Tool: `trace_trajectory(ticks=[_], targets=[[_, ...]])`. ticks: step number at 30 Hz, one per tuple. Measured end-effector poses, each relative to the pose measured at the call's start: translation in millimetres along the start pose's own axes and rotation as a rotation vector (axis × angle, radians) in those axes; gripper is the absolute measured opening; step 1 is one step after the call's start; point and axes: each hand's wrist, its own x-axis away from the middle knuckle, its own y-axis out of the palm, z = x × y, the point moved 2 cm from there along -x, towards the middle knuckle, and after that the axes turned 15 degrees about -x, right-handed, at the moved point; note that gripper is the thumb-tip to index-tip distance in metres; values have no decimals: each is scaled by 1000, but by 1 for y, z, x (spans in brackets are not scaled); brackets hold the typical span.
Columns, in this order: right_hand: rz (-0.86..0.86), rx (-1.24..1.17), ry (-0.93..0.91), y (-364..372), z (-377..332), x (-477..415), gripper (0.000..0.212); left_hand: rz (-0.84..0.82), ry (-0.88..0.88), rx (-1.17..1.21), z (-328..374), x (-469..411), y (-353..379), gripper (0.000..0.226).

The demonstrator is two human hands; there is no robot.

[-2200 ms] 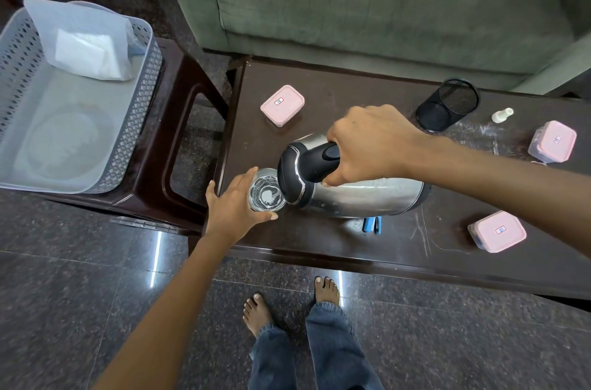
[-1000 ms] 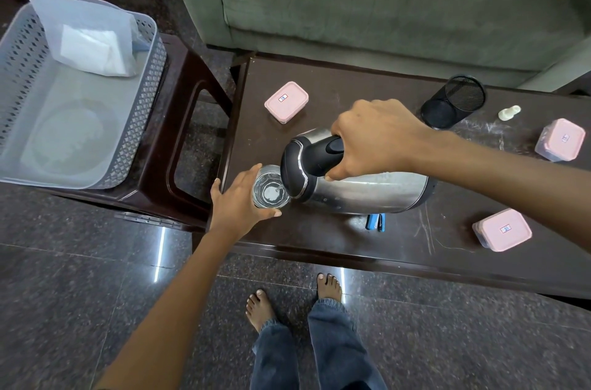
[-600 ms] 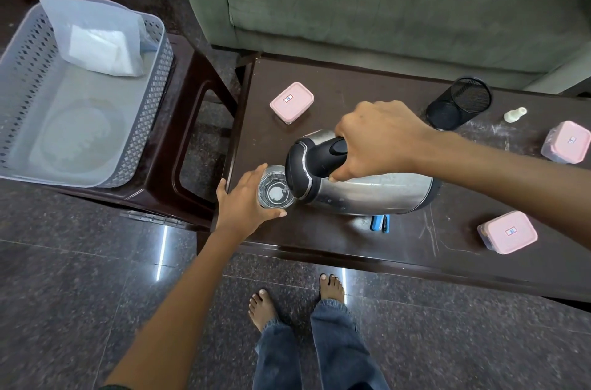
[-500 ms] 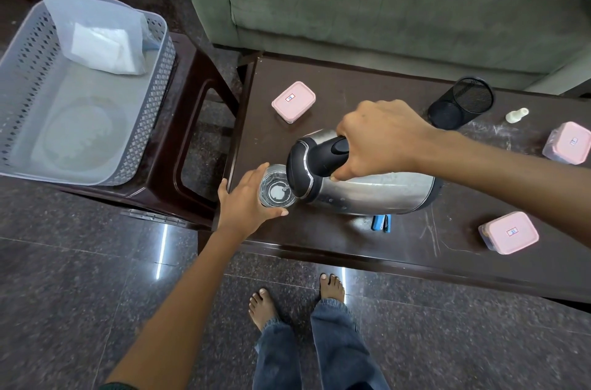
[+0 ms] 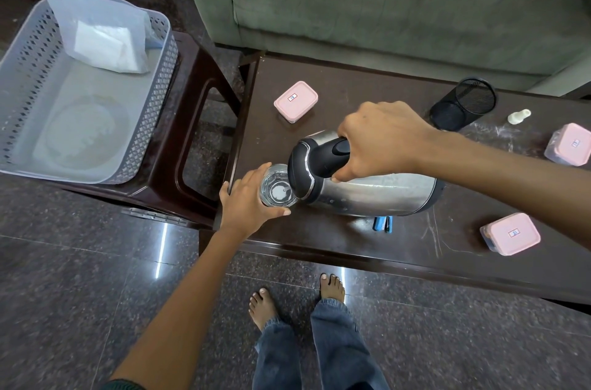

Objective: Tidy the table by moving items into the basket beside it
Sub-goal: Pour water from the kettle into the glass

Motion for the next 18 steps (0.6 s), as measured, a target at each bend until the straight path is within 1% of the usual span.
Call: trace_trajectory(ticks=[18], targets=[[-10,-5,5,-1,1,1,53,2,3,-8,0,-2,1,97]])
